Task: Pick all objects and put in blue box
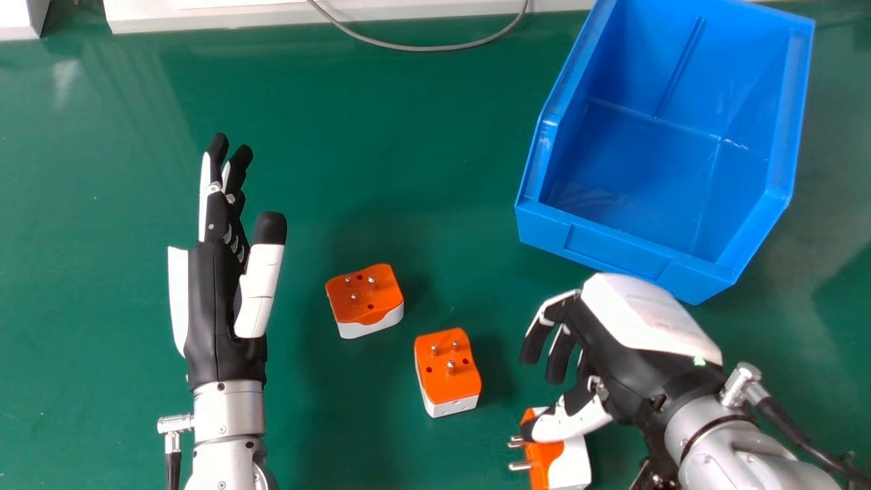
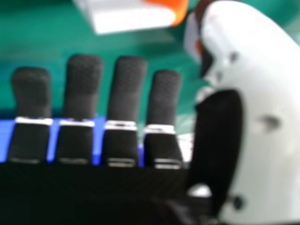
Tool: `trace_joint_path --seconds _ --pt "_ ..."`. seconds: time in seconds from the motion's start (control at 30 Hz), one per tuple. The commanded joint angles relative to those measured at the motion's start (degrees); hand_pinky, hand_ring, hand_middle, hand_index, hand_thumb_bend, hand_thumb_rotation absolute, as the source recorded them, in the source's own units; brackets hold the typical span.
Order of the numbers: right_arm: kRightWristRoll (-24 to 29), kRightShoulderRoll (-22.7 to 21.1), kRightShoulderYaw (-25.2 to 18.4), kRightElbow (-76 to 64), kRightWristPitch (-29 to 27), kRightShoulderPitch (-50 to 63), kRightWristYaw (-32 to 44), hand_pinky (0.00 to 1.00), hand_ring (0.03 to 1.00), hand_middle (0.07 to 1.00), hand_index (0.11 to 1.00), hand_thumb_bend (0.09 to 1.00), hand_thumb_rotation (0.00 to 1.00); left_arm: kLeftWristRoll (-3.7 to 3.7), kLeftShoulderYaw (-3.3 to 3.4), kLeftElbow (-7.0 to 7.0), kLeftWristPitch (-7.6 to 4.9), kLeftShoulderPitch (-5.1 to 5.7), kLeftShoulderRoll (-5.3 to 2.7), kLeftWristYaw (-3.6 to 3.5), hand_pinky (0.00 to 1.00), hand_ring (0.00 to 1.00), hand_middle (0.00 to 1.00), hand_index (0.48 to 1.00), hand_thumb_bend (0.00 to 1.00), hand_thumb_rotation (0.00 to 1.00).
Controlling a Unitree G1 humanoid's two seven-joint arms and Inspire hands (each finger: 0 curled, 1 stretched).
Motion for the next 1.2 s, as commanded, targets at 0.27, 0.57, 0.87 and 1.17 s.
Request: trace_joint_path --seconds 0.27,0.57,0.87,1.17 --pt "-10.35 -1.05 1.68 -4.45 -1.5 0.9 4.0 0.4 0.561 0.661 0.657 0.804 0.08 0.59 -0.22 -1.24 -1.4 0.35 0.01 0.34 1.0 0.97 0.94 0.96 0.88 0.88" --pt "-9.87 0.34 -0.87 -9.21 -2.22 2.71 10.24 0.57 0.797 0.844 0.803 0.96 0.15 0.31 -0.19 -0.85 -1.45 0.18 -0.15 0.1 1.0 0.97 0.94 0.959 0.88 0.88" --pt "-9.71 0.3 -3.19 -13.77 -4.58 5.34 13.02 0.82 0.969 0.976 0.921 0.996 0.18 1.17 -0.34 -0.96 -1.52 0.21 -0.15 0.59 1.0 0.96 0.94 0.957 0.89 0.89" --pt "-14.81 0.74 -1.61 -10.95 -8.39 7.05 10.79 0.9 0.995 0.991 0.927 1.0 0.18 1.03 -0.2 -1.28 -1.45 -0.02 -0.43 0.54 1.0 0.96 0.93 0.957 0.88 0.88"
